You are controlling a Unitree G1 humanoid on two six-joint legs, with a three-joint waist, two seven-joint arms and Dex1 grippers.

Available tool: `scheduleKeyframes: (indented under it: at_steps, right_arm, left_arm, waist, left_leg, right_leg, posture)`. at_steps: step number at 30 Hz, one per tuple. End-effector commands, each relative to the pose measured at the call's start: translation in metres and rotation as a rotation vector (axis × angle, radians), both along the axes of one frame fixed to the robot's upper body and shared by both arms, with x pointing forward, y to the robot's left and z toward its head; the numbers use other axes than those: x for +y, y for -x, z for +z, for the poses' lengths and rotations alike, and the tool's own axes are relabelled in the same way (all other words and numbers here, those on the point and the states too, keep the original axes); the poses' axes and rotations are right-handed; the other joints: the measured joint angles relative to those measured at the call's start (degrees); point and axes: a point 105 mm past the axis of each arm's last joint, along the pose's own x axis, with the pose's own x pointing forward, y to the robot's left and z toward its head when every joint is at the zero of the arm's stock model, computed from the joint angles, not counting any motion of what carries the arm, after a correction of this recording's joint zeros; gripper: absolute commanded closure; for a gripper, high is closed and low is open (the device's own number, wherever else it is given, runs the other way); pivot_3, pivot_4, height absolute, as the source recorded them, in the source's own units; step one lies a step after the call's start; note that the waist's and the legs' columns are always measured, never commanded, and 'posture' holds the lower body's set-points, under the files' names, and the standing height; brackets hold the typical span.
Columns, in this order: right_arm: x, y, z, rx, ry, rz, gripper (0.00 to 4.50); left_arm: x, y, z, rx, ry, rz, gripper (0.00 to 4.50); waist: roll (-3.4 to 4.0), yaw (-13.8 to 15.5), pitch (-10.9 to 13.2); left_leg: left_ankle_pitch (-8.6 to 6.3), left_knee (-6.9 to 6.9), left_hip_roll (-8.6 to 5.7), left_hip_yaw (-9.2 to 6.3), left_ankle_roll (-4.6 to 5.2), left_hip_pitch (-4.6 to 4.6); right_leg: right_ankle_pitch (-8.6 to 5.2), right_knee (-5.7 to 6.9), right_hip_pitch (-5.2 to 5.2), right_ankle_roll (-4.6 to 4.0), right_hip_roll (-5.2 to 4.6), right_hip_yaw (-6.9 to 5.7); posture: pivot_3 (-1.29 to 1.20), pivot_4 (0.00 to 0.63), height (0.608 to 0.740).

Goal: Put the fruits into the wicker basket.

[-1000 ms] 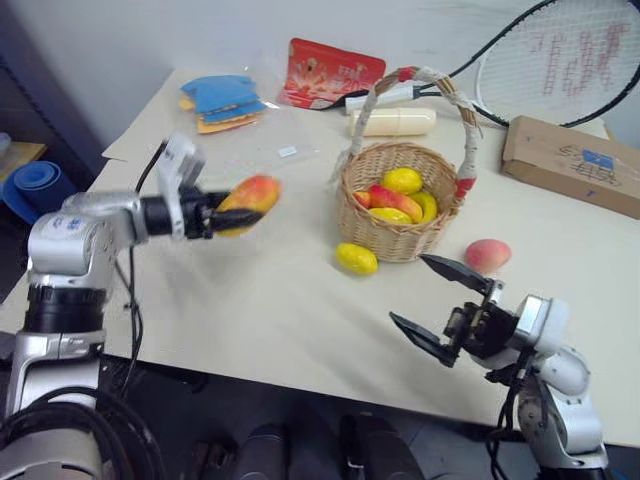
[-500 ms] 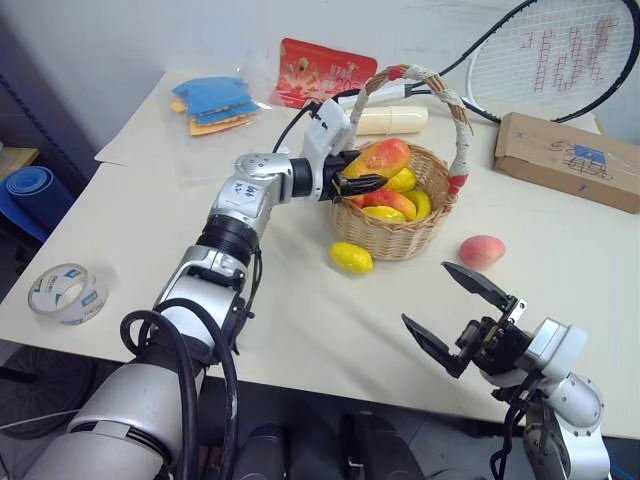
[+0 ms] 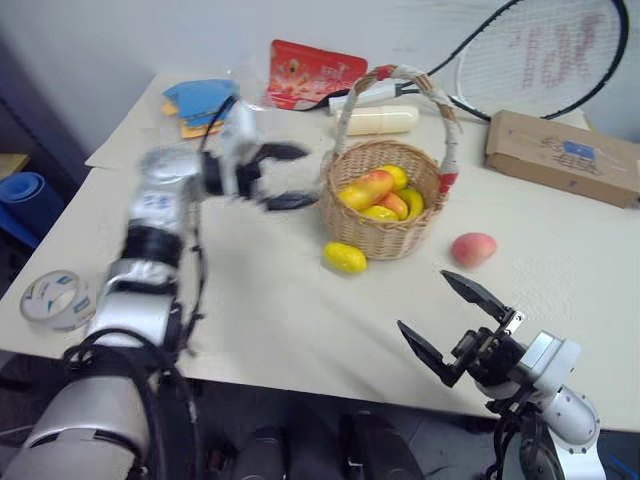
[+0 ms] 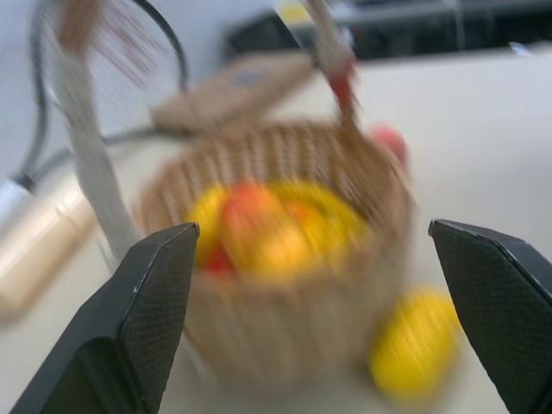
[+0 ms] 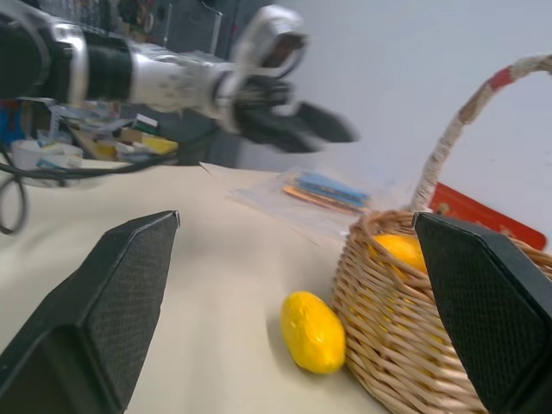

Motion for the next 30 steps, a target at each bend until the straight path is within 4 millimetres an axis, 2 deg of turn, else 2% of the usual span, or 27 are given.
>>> scheduleKeyframes:
  at_steps: [1,3,7,10,15,21,24,30]
  right_arm:
    - [-0.003,0.003,0.015,-0.064,-0.007,-0.007,0.00]
    - [-0.003,0.002,0.017,-0.065,-0.007,-0.008,0.00]
    - [0.000,0.003,0.022,-0.072,-0.009,-0.008,0.00]
    - [0.002,0.003,0.025,-0.072,-0.008,-0.006,0.00]
    - [0.004,0.004,0.030,-0.070,-0.009,-0.006,0.00]
    - [0.007,0.006,0.034,-0.064,-0.014,-0.021,0.00]
    - [0.008,0.006,0.035,-0.063,-0.017,-0.030,0.00]
    - [0.009,0.004,0.037,-0.065,-0.020,-0.037,0.00]
  left_arm:
    - [-0.015,0.007,-0.018,-0.008,-0.072,-0.038,0.01]
    - [-0.023,0.007,-0.027,-0.011,-0.079,-0.022,0.01]
    - [-0.061,0.001,-0.056,0.025,-0.015,0.038,0.01]
    - [-0.079,-0.010,-0.063,0.014,0.011,0.114,0.01]
    - [-0.096,-0.008,-0.080,0.050,-0.037,0.093,0.01]
    - [-0.117,-0.002,-0.095,0.093,-0.067,0.062,0.01]
    - [-0.117,0.001,-0.095,0.094,-0.074,0.052,0.65]
    - [-0.103,0.007,-0.084,0.088,-0.097,0.027,2.52]
  waist:
    - [-0.01,0.7,0.0]
    - [-0.02,1.9,0.0]
    - [-0.02,2.9,0.0]
    - [-0.02,2.8,0.0]
    - [-0.02,1.5,0.0]
    - [-0.02,1.5,0.0]
    - [-0.02,1.4,0.0]
    - [-0.02,1.3,0.0]
  left_leg:
    - [-0.05,0.04,0.00,-0.02,0.13,0.00]
    - [-0.15,0.29,-0.04,-0.21,0.41,-0.22]
    - [-0.38,0.69,-0.15,-0.31,0.78,-0.51]
    - [-0.44,0.72,-0.18,-0.19,0.88,-0.52]
    - [-0.43,0.68,-0.12,0.00,0.85,-0.44]
    - [-0.40,0.70,-0.13,-0.01,0.80,-0.42]
    - [-0.40,0.69,-0.13,-0.01,0.80,-0.42]
    - [-0.40,0.69,-0.11,-0.01,0.80,-0.40]
  right_leg:
    - [0.00,0.00,0.02,0.00,-0.02,-0.01]
    - [0.02,-0.03,0.05,0.03,-0.12,-0.15]
    - [0.10,-0.09,0.08,0.18,-0.25,-0.22]
    - [0.16,-0.16,0.08,0.29,-0.28,-0.16]
    - [0.17,-0.12,0.01,0.35,-0.14,-0.04]
    - [0.18,-0.08,0.04,0.35,-0.15,-0.03]
    - [0.18,-0.08,0.03,0.35,-0.15,-0.03]
    - [0.17,-0.05,0.02,0.35,-0.14,0.00]
  posture:
    - [0.00,0.150,0.740]
    - [0.00,0.150,0.740]
    - [0.00,0.150,0.740]
    - [0.00,0.150,0.740]
    - [0.00,0.150,0.740]
    - [0.00,0.150,0.740]
    - [0.00,0.150,0.740]
    - [0.00,0.150,0.740]
